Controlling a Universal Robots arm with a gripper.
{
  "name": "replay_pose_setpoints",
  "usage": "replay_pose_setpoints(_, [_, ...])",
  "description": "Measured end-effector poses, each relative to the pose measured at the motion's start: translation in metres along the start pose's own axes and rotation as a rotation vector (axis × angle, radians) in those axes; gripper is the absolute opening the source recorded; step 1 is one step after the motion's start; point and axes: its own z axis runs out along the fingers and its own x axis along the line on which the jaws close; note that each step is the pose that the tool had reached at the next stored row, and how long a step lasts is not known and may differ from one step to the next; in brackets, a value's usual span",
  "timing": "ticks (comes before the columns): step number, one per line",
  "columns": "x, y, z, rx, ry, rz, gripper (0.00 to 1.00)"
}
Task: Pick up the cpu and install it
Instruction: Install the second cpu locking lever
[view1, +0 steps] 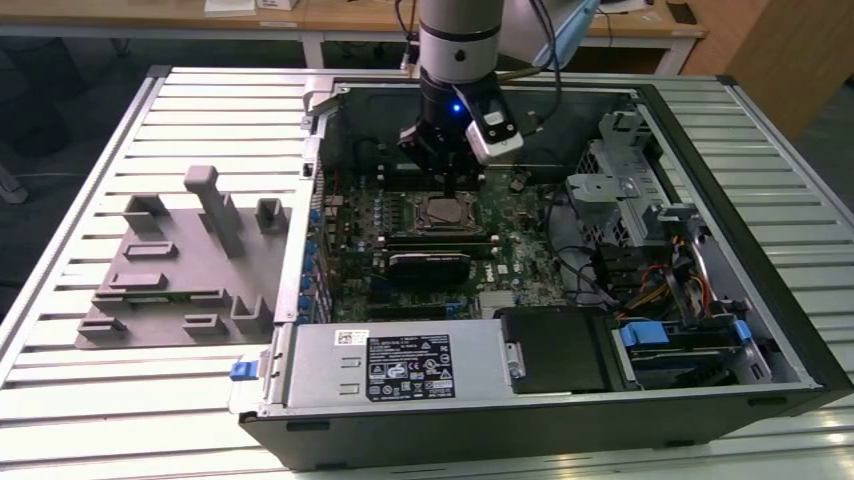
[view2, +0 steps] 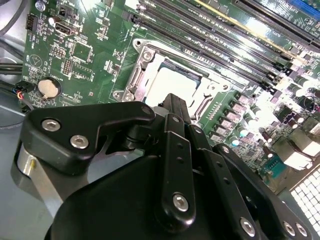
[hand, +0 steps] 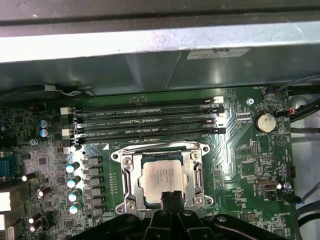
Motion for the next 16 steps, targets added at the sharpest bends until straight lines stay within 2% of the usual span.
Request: replay_pose_setpoints(16, [-0.0012,-0.0111,0.0000,0.0001,0.0000,0.000,0.11])
